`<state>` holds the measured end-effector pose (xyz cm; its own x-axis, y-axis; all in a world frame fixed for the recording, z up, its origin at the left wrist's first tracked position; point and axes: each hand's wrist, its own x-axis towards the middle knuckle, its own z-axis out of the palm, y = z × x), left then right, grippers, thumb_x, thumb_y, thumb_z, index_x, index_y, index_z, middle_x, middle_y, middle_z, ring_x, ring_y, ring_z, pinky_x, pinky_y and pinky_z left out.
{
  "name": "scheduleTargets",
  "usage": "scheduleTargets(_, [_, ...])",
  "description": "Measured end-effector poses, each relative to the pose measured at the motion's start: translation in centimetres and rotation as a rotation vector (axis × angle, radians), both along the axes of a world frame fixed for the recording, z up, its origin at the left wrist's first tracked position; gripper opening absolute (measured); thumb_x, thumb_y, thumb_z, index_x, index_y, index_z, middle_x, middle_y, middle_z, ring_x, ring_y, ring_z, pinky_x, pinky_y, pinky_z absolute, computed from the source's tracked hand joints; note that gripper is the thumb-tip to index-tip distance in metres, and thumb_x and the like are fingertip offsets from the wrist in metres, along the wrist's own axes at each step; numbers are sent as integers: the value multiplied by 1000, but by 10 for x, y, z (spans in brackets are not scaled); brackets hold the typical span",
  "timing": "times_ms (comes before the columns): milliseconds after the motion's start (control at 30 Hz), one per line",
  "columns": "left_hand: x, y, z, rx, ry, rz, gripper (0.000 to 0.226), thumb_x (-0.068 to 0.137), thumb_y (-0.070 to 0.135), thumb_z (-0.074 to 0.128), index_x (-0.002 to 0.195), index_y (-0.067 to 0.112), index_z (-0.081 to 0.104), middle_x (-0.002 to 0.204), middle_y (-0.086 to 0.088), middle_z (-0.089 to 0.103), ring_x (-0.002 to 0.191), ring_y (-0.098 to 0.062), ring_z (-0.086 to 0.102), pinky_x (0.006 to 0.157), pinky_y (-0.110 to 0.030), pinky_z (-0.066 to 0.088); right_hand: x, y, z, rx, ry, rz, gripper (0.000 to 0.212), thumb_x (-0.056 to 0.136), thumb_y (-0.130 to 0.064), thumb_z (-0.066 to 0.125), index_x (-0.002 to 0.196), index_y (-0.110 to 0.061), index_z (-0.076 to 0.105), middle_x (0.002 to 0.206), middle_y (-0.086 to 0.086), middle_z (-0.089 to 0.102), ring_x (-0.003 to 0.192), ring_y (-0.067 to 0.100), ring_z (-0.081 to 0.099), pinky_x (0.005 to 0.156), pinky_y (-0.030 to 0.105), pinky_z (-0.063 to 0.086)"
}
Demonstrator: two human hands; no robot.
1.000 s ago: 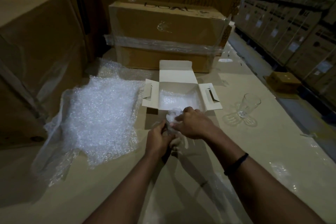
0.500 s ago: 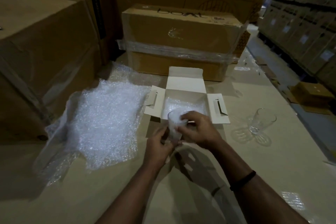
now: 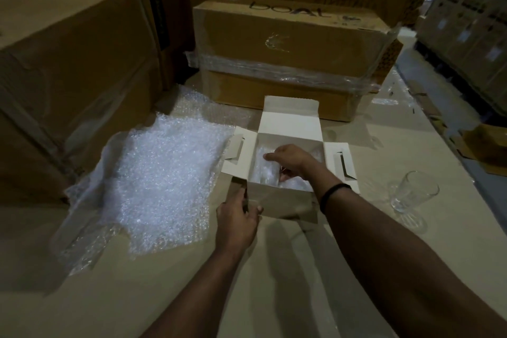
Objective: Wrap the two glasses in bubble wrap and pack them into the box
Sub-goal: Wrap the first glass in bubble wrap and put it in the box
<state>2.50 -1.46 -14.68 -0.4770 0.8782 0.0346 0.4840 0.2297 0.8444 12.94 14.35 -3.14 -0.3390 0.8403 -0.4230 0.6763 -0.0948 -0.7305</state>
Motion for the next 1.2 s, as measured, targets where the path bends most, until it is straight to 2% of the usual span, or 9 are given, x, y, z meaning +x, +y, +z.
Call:
scheduleTargets(200, [2,-2,2,47,23,16,34,84,42,62,116,45,52,105,15,66,106,-17,58,82,-44,55,-2,-5,-5,151,-131,-87,80,78,-51,75,136,-10,38,110,14,61,70,22,70,56,29,58])
scheduleTargets(433, [3,-3,6,40,13,2,40,80,48,56,119,47,50,102,17,67,103,-18,60,82,-42,55,-3,-18,-10,160,-157,-106,40,77,-31,82,83,-8,49,70,9,63,56,18,66,48,24,52])
scheduleTargets(700, [2,-3,6,61,32,4,34,83,43,58,117,45,54,102,16,68,106,-18,58,85,-41,54,-4,-8,-15,157,-177,-181,39,77,-35,81,84,-2,63,77,15,72,62,21,71,55,27,58])
scheduleTargets(800, [0,-2,6,64,31,5,33,84,41,59,116,47,53,100,17,68,106,-20,58,86,-41,54,-4,-10,-16,147,-176,-186,39,77,-38,80,81,-4,62,77,14,71,61,19,70,53,24,56])
scheduleTargets(900, [-1,-2,5,62,38,-23,35,84,40,58,118,46,53,99,17,69,104,-21,60,87,-41,53,-4,-15,-14,155,-197,-188,45,77,-46,78,84,-4,62,81,14,72,66,20,71,66,29,60])
scheduleTargets(967, [-1,-2,6,61,26,-29,37,84,37,59,119,46,51,100,16,69,103,-22,60,87,-41,53,0,-21,-8,200,-217,-188,50,77,-51,75,83,-4,62,82,12,72,66,19,69,62,27,56])
scheduleTargets(1033, [-2,-2,5,59,8,-38,35,84,36,57,118,46,51,100,17,69,103,-22,61,86,-42,54,9,-30,-1,287,-205,-218,56,77,-53,75,96,-1,63,91,16,72,75,22,69,65,31,54])
scheduleTargets(1100, [-3,-2,1,63,5,-51,32,85,35,56,114,46,53,98,18,68,102,-23,61,84,-43,54,24,-44,6,362,-140,-275,67,78,-49,77,117,3,60,105,19,70,92,28,69,82,39,56])
scheduleTargets(1200, [0,-3,5,104,3,-55,29,88,28,58,113,41,56,93,14,70,95,-22,63,83,-41,55,55,-76,16,440,-30,-378,60,81,-38,77,125,-1,61,103,11,73,102,24,67,90,33,52])
